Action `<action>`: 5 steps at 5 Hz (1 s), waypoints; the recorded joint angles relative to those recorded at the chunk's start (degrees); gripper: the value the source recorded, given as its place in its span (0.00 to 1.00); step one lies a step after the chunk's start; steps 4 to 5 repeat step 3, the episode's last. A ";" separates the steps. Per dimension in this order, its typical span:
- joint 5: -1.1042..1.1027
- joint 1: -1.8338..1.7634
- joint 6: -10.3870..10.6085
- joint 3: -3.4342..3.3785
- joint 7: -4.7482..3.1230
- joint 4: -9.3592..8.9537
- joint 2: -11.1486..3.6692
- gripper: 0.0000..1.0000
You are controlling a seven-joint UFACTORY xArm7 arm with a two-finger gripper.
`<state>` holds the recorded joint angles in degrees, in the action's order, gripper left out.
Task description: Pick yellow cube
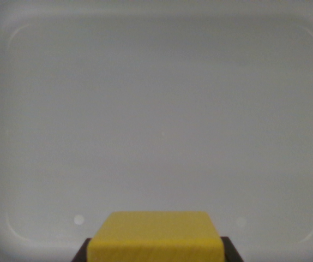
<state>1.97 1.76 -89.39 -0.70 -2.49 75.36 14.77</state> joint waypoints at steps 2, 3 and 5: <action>-0.01 0.00 -0.50 0.00 0.02 0.32 0.17 1.00; -0.02 0.00 -0.70 0.01 0.03 0.45 0.25 1.00; -0.02 0.00 -0.70 0.01 0.03 0.45 0.25 1.00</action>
